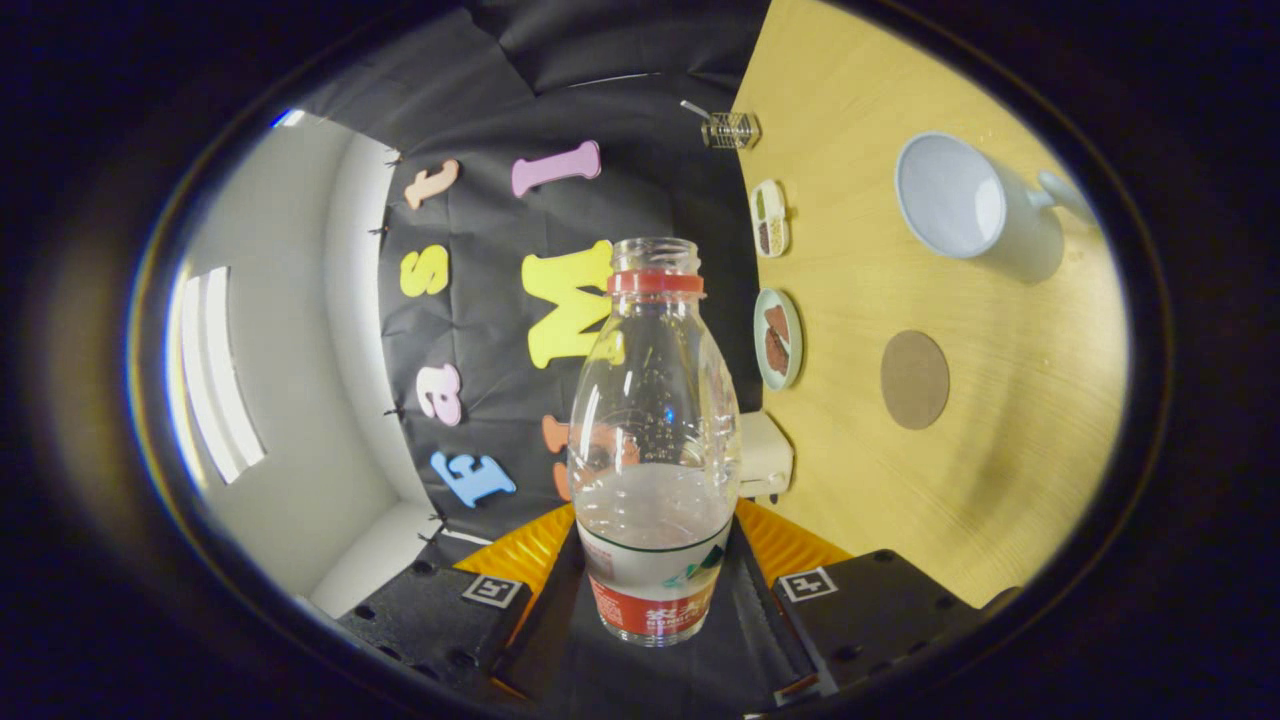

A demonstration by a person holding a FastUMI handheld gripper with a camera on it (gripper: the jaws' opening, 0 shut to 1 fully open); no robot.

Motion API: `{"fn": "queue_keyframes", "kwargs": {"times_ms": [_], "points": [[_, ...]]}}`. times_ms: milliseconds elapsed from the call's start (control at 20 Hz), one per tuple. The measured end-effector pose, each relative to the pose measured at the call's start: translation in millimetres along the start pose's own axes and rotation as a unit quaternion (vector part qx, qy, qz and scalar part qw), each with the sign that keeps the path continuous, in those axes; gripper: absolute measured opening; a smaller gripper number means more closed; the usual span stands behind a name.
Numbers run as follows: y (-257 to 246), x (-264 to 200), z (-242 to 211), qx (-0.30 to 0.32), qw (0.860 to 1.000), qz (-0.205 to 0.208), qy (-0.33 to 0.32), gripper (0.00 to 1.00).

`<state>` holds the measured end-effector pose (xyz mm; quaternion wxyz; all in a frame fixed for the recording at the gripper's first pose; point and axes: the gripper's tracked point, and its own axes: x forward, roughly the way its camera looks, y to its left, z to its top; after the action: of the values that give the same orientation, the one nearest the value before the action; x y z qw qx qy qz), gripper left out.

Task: Take the bottle from table, then pour the juice into the cup, finally place the bottle on the coaster

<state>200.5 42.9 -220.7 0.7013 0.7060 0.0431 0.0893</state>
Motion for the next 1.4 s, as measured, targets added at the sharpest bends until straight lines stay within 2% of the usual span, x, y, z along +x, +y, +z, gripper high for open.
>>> {"fn": "queue_keyframes", "kwargs": {"times_ms": [900, 1400], "points": [[-9, 2, 14, 0.069, 0.998, -0.005, -0.011, 0.78], [3, 1, 13, 0.105, 0.994, 0.011, -0.012, 0.78]]}}
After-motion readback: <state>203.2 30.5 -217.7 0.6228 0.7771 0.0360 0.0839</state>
